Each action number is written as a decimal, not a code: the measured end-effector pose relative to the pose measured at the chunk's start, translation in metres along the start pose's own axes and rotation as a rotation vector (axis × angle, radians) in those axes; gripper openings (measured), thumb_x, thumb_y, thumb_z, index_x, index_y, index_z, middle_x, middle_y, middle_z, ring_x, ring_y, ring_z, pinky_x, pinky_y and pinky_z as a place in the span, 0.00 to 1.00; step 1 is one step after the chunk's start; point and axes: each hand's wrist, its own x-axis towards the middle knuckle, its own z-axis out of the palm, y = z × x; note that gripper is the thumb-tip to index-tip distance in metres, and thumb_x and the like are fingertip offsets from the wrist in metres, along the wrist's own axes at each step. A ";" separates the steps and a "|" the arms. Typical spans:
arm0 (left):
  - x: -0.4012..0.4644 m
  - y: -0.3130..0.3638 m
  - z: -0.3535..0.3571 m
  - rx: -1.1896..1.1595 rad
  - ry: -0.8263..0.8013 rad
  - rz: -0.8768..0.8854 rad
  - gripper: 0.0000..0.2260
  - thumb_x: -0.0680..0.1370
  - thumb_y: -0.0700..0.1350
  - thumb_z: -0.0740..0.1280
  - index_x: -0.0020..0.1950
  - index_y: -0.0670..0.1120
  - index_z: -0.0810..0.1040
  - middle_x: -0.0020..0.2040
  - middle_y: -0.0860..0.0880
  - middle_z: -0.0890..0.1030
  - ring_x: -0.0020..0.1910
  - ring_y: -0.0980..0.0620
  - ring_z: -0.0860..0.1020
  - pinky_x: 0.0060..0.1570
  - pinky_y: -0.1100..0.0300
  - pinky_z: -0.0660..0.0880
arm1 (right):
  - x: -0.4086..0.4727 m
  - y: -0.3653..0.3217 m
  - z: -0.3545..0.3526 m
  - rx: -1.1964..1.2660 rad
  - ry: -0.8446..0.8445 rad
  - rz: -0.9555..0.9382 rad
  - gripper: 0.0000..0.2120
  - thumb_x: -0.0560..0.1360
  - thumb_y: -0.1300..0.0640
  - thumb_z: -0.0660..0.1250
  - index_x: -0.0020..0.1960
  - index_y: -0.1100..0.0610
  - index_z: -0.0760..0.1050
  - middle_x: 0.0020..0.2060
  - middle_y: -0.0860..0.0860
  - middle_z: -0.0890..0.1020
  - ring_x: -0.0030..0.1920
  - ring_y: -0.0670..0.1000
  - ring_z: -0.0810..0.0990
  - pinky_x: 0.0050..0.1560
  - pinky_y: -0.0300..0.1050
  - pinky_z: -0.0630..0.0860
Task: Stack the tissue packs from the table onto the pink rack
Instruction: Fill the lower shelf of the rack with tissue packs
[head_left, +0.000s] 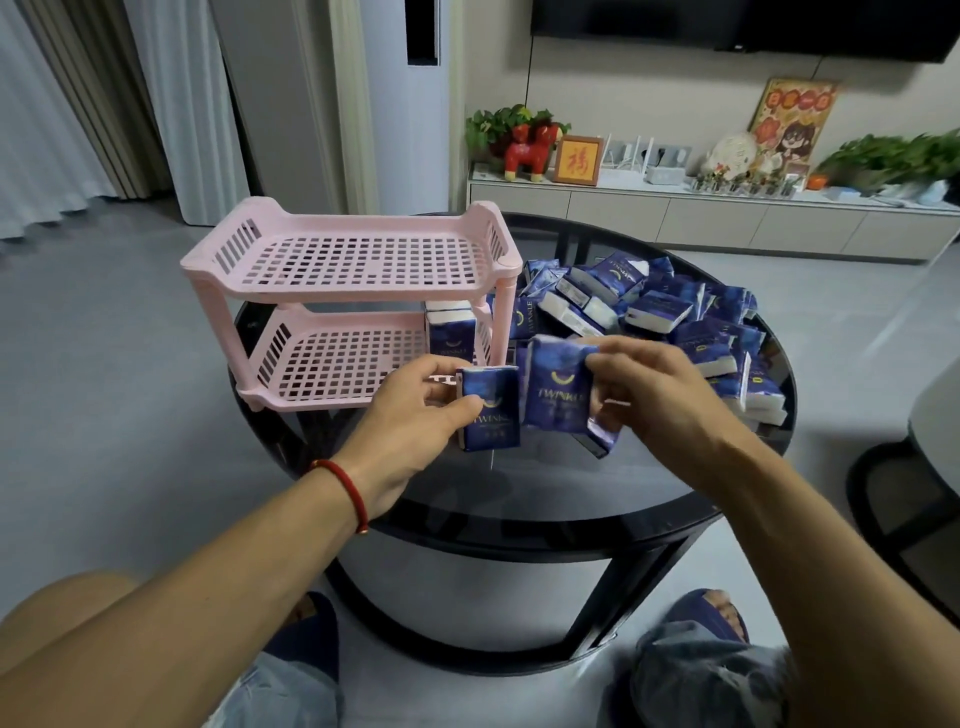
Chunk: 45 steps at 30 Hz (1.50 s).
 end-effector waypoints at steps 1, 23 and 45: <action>0.001 -0.001 0.000 -0.013 -0.008 -0.002 0.13 0.78 0.34 0.71 0.58 0.49 0.81 0.52 0.44 0.86 0.56 0.42 0.84 0.61 0.41 0.80 | -0.001 0.002 0.007 -0.064 -0.038 0.003 0.10 0.84 0.65 0.60 0.57 0.63 0.81 0.33 0.56 0.77 0.31 0.50 0.73 0.31 0.40 0.69; -0.005 -0.028 -0.027 0.351 -0.165 0.209 0.27 0.69 0.47 0.76 0.65 0.57 0.71 0.63 0.56 0.80 0.64 0.57 0.79 0.68 0.48 0.75 | 0.002 0.041 0.062 -0.690 -0.120 -0.203 0.24 0.75 0.55 0.76 0.69 0.50 0.72 0.57 0.41 0.82 0.42 0.45 0.85 0.52 0.49 0.82; 0.041 -0.010 -0.035 0.424 0.234 0.431 0.23 0.71 0.39 0.78 0.63 0.50 0.77 0.55 0.56 0.82 0.54 0.58 0.80 0.57 0.71 0.74 | 0.017 0.030 0.062 -0.543 0.196 -0.169 0.15 0.77 0.59 0.69 0.63 0.53 0.77 0.55 0.41 0.81 0.42 0.37 0.82 0.45 0.40 0.82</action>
